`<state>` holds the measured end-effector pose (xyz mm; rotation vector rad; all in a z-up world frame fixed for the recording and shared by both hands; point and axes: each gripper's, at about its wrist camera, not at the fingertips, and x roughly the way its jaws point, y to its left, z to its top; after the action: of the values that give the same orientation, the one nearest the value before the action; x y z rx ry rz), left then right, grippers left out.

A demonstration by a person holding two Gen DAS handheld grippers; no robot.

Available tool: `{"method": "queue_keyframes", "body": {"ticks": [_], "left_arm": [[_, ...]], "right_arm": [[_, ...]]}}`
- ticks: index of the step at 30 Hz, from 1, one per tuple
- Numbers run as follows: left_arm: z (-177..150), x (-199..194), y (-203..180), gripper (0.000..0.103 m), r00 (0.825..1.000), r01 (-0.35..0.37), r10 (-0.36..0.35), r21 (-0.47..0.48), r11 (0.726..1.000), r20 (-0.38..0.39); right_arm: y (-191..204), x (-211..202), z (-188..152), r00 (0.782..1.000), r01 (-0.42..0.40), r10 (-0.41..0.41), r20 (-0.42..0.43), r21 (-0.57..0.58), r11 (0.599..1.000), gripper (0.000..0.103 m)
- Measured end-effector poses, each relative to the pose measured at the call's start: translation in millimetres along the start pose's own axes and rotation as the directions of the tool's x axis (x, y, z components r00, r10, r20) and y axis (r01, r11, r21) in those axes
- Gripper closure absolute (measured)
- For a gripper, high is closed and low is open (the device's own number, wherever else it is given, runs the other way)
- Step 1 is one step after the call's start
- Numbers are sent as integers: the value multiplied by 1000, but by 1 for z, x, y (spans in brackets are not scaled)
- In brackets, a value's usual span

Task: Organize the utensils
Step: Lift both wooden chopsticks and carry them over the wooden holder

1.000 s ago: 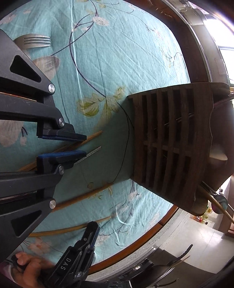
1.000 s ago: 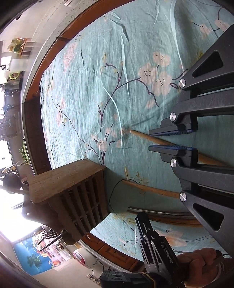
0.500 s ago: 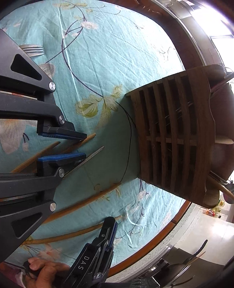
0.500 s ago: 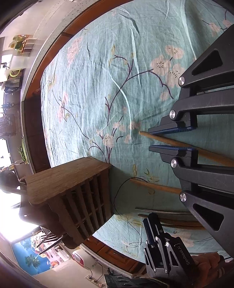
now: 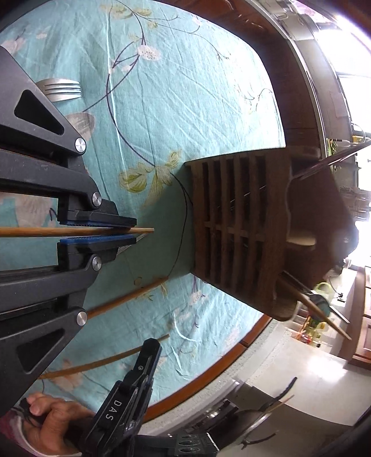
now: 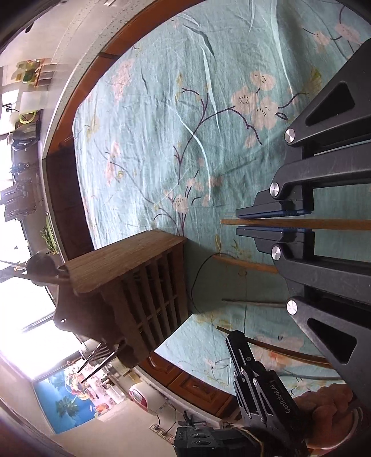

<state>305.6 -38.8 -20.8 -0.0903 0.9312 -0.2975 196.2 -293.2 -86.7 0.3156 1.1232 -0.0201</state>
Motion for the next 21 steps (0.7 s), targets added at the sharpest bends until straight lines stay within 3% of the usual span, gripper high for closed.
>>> {"method": "queue_keyframes", "body": {"ticks": [5,10,21], "left_arm": [[-6,-49,6,100,995,55,-52,-39,998,90],[-17,-105,15,100,978,99,-86,-61,993,188],[-39,-189,37,100,935,154,-122,-73,985,332]], "right_arm": [[15,-38,7,996,-40,42,79,-24,999,98],[30,-74,15,984,-63,70,164,-45,997,98],[49,-141,36,933,-62,89,349,-89,994,98]]}}
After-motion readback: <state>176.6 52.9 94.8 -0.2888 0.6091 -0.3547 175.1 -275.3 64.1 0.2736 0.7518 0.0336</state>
